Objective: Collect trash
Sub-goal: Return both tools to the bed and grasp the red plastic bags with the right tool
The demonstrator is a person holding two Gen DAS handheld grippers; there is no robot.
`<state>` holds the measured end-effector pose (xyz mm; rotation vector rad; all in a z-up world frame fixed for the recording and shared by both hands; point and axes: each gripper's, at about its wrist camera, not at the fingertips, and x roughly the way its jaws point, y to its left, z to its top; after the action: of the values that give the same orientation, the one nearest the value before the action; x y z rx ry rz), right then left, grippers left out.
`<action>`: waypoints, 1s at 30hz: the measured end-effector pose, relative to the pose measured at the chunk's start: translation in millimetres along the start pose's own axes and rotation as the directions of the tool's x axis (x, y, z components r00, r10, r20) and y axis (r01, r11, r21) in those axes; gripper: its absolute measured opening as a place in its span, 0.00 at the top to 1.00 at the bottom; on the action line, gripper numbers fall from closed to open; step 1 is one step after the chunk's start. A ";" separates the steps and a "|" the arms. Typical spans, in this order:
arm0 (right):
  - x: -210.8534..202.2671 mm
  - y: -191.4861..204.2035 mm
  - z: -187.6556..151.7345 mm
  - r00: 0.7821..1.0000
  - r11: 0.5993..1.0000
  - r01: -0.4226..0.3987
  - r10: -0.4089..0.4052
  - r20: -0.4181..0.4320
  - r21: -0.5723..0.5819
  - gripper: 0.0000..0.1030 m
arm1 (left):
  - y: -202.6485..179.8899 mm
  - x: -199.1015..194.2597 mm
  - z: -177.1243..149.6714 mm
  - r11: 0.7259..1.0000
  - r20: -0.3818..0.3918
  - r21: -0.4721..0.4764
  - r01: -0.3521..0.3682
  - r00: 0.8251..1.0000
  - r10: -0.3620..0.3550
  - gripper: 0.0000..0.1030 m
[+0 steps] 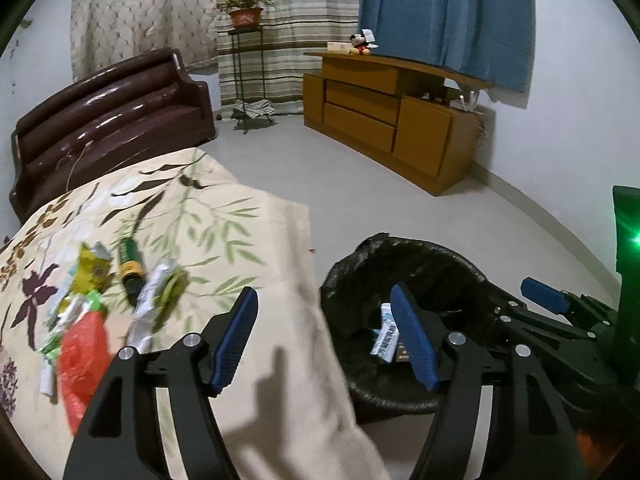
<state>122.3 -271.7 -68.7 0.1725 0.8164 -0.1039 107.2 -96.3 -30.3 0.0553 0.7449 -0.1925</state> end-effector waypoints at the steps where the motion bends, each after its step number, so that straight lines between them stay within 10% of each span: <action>1: -1.4 3.3 -1.4 1.000 1.000 -0.006 0.006 -0.003 -0.002 0.44 | 3.4 -3.0 -1.1 1.000 0.001 -0.004 -0.006 1.000 0.006 0.34; 30: -60.8 191.5 -40.4 0.966 0.932 -0.256 0.254 -0.042 -0.258 0.35 | 190.3 -103.2 -67.6 0.917 -0.001 -0.229 -0.326 0.942 0.335 0.30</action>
<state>82.5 -74.5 -29.7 0.0281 0.8009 0.2501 24.7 114.4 -13.4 -0.0397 0.7042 0.2154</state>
